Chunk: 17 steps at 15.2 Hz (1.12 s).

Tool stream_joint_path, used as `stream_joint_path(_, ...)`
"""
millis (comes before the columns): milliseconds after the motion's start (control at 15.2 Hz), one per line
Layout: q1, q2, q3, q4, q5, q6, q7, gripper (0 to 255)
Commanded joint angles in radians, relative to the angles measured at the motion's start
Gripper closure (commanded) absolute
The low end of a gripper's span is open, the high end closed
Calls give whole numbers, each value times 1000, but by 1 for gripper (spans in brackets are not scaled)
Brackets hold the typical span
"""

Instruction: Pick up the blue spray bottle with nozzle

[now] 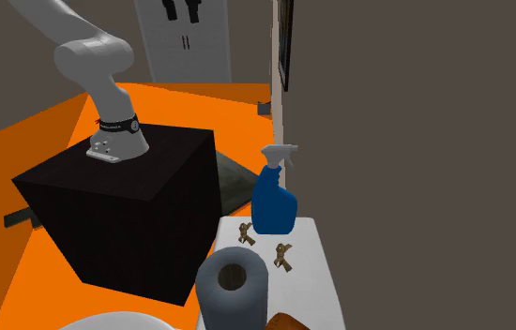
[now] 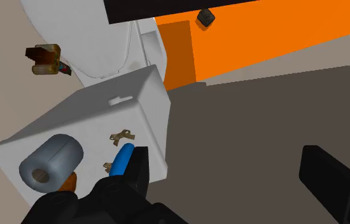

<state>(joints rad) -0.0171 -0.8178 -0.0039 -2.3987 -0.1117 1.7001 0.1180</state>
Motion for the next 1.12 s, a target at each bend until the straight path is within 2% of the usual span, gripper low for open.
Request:
stream_joint_path(0, 0, 0, 0, 0, 0, 0, 0, 0)
stream_joint_path(594, -16, 285, -162, 78, -40, 186, -183, 0)
stream_joint_path(1056, -14, 549, -270, 215, -3, 291, -341, 0)
